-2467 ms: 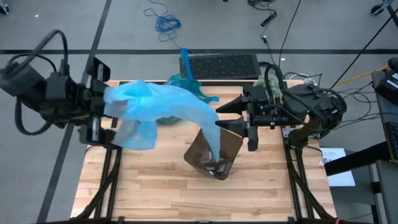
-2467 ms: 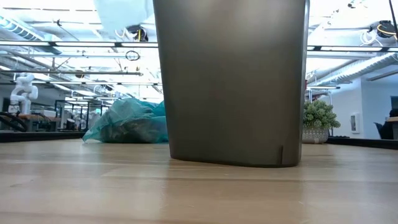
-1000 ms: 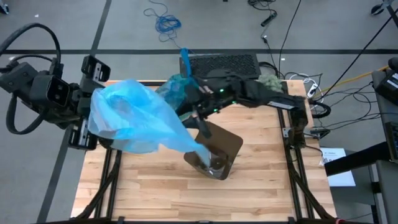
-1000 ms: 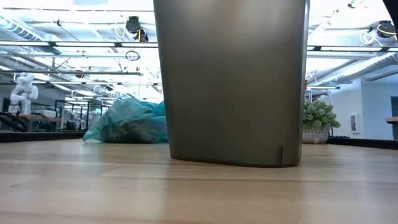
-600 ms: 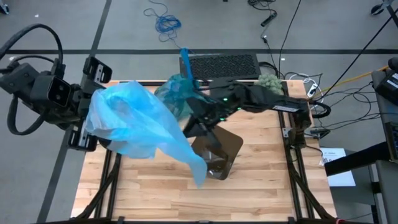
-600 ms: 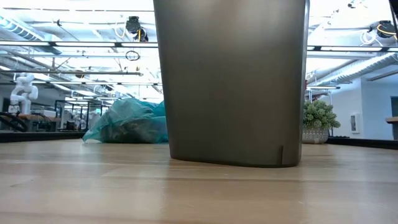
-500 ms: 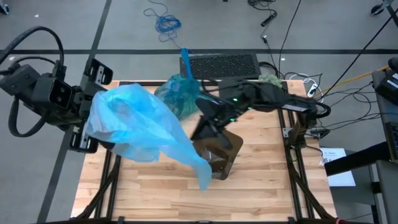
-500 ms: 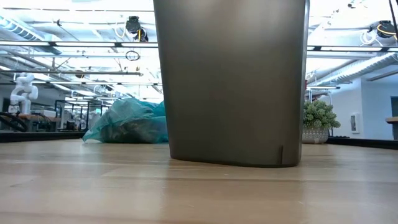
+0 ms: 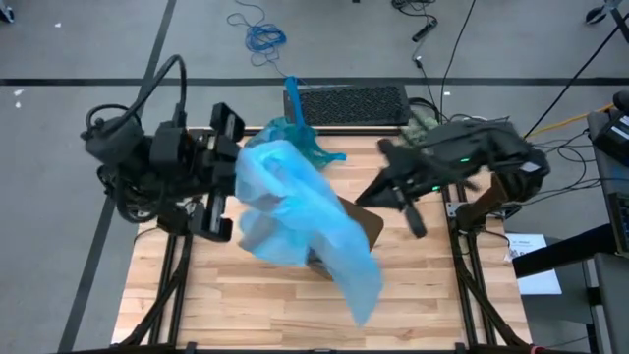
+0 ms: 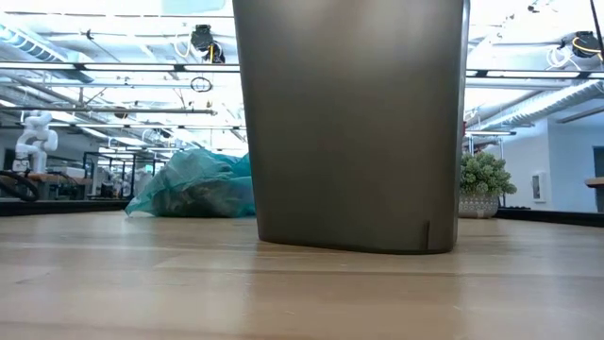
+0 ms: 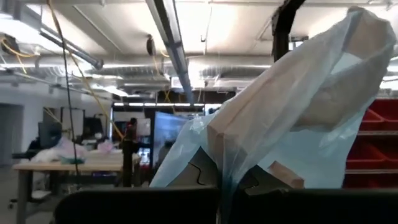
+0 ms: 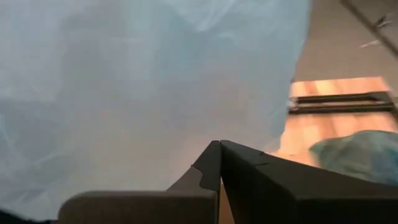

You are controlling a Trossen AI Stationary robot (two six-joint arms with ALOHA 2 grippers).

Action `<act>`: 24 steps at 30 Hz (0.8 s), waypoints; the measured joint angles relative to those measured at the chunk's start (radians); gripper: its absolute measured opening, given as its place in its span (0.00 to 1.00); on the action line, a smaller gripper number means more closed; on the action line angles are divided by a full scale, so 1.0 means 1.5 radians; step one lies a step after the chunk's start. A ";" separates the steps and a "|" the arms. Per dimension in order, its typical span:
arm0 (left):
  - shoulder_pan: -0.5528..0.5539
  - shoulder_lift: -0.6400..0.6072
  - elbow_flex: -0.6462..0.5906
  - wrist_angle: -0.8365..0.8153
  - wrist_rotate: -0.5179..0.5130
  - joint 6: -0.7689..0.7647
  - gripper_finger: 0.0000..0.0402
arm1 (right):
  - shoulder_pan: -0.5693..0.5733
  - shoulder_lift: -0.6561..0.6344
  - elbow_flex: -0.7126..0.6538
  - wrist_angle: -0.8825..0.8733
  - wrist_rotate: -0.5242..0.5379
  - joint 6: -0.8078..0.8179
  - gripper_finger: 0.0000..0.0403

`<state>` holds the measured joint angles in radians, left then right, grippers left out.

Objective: Place trash/remove bag and relplace
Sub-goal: Insert the new trash bag into the trash bin

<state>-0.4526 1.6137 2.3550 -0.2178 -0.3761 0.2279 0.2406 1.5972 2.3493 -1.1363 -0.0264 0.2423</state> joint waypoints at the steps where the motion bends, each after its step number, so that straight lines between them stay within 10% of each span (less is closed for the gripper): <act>1: 0.009 0.001 0.000 -0.004 0.006 -0.010 0.00 | 0.007 -0.009 0.000 -0.005 0.017 0.004 0.00; 11: 0.073 0.002 0.000 -0.006 0.027 -0.049 0.00 | 0.133 -0.058 0.000 -0.039 -0.037 0.115 0.00; 24: 0.102 0.012 -0.004 -0.041 0.029 -0.062 0.00 | 0.279 -0.066 0.000 -0.099 0.178 0.321 0.30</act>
<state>-0.3001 1.6310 2.3486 -0.2787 -0.3333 0.1352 0.6593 1.4975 2.3489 -1.2850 0.2411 0.7230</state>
